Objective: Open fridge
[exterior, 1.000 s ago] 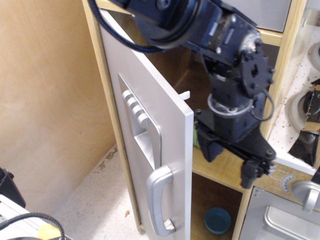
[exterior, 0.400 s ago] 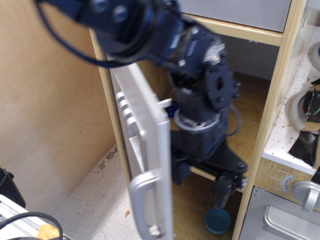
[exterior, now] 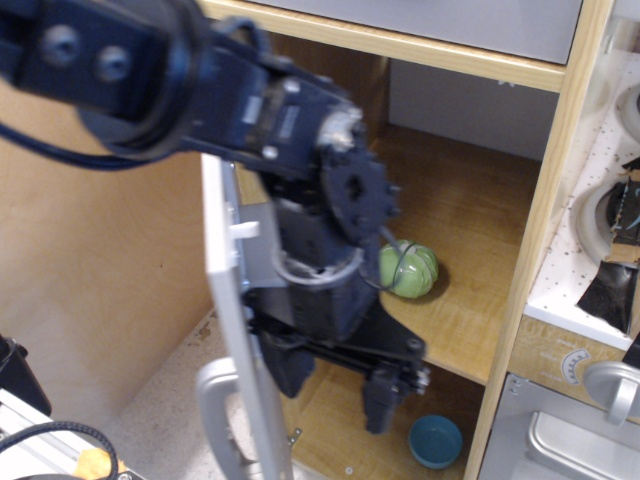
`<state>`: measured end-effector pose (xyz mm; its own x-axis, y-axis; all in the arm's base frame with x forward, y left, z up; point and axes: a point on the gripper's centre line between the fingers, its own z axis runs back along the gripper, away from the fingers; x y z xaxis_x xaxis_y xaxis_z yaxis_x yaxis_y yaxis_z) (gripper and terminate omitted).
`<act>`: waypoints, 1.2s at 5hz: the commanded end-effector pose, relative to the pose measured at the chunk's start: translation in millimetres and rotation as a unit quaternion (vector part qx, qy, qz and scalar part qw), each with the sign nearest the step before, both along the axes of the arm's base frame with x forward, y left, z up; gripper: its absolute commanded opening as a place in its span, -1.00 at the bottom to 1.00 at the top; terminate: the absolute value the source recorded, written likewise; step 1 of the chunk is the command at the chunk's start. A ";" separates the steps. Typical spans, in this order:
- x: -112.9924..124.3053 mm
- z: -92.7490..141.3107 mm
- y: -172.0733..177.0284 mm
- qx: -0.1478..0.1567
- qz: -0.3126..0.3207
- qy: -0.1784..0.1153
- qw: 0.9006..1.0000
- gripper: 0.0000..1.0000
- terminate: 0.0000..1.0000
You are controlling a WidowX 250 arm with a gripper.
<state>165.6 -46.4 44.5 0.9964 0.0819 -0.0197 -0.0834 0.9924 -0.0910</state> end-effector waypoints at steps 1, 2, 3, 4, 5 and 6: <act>-4.3 7.3 56.5 0.037 0.001 -0.016 0.999 1.00 -1.00; 4.2 5.2 83.2 0.039 -0.005 -0.015 0.999 1.00 -1.00; 12.6 3.2 108.4 0.052 -0.011 -0.013 0.999 1.00 -1.00; 19.3 2.6 125.7 0.058 -0.023 -0.017 0.998 1.00 -1.00; 19.3 2.6 125.7 0.058 -0.023 -0.017 0.998 1.00 -1.00; 19.3 2.6 125.7 0.058 -0.023 -0.017 0.998 1.00 -1.00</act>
<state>181.0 67.6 33.9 0.9999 0.0092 -0.0144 -0.0092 0.9999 -0.0052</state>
